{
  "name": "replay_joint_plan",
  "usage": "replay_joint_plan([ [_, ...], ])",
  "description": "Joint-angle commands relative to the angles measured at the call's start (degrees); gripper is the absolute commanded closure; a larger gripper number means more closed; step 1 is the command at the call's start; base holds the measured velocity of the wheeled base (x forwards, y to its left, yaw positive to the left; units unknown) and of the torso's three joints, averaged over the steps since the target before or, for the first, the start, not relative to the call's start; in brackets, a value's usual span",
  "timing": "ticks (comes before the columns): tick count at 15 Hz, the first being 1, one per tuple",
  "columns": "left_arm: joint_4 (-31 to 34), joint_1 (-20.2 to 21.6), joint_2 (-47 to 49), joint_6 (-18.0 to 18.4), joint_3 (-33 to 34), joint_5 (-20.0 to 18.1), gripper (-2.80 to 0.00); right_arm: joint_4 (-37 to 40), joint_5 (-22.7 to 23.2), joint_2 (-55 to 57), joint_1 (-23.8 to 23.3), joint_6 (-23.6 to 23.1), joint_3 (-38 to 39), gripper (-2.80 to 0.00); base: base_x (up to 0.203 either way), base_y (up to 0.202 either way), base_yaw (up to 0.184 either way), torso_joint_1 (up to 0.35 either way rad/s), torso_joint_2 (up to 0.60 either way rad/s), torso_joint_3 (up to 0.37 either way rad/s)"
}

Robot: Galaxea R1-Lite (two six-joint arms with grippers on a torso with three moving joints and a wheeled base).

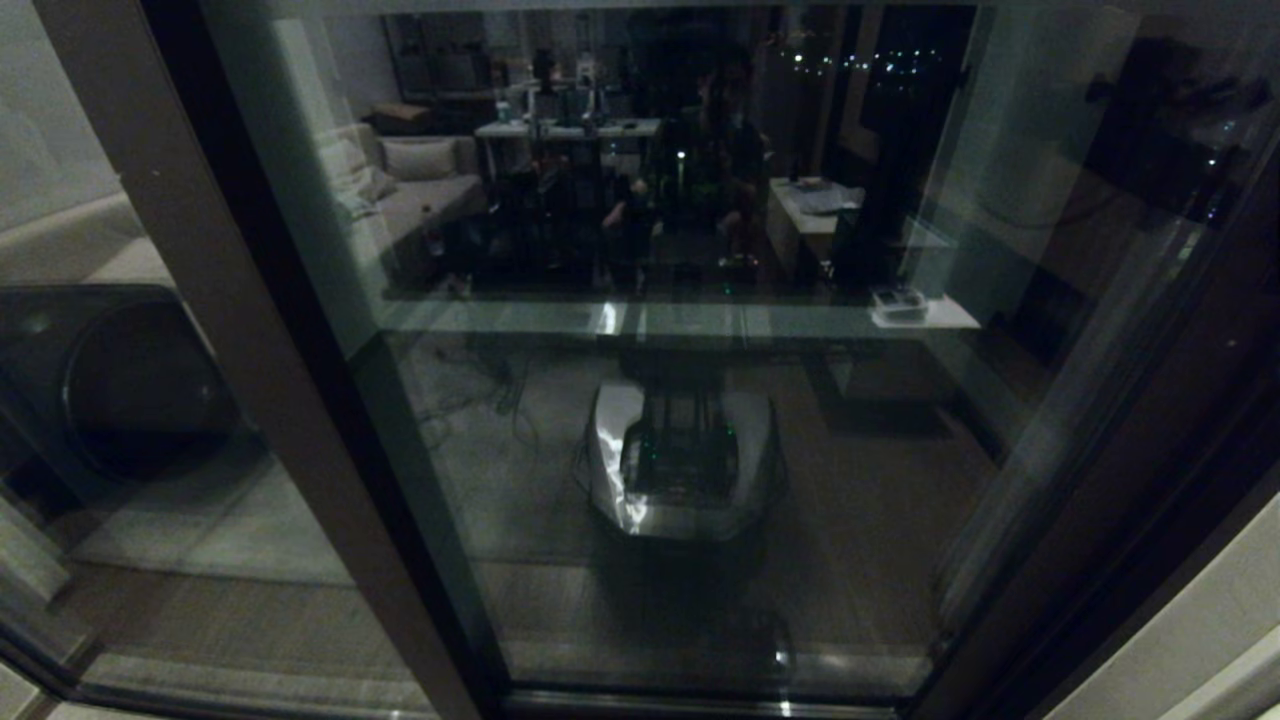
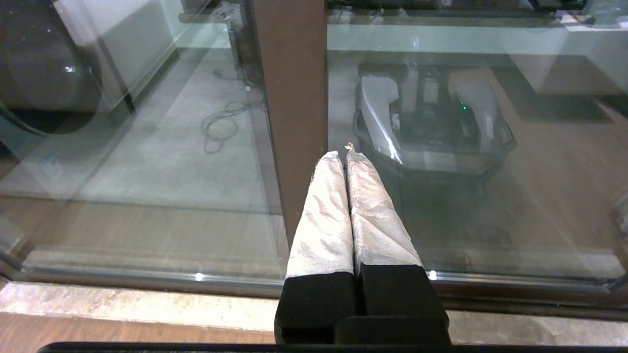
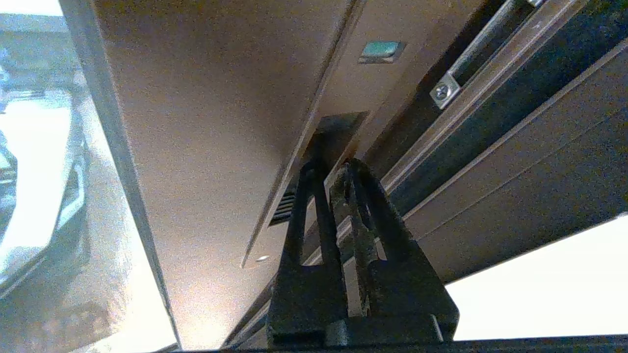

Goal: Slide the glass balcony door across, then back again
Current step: Close the slid door

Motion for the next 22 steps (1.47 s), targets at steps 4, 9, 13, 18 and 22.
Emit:
replay_joint_plan([
  [4,0.0,0.0,0.0,0.0,0.1,0.0,0.0,-0.2,-0.2,0.2,-0.2,-0.2,0.0,0.0,0.0,0.0,0.0,0.0,0.0,0.0],
  [9,0.0,0.0,0.0,0.0,0.1,0.0,0.0,-0.2,-0.2,0.6,-0.6,-0.3,-0.3,0.0,0.0,0.0,0.0,0.0,0.0,0.0],
  [13,0.0,0.1,0.0,0.0,0.1,0.0,0.0,-0.2,-0.1,1.0,-1.3,-0.8,-0.4,0.0,0.0,0.0,0.0,0.0,0.0,0.0],
  [18,0.0,0.0,0.0,0.0,0.1,0.0,0.0,-0.2,-0.1,1.3,-1.9,-1.0,-1.0,0.0,0.0,0.0,0.0,0.0,0.0,0.0],
  [22,0.0,0.0,0.0,0.0,0.1,0.0,0.0,-0.2,-0.1,1.5,-2.3,-1.1,-1.1,0.0,0.0,0.0,0.0,0.0,0.0,0.0],
])
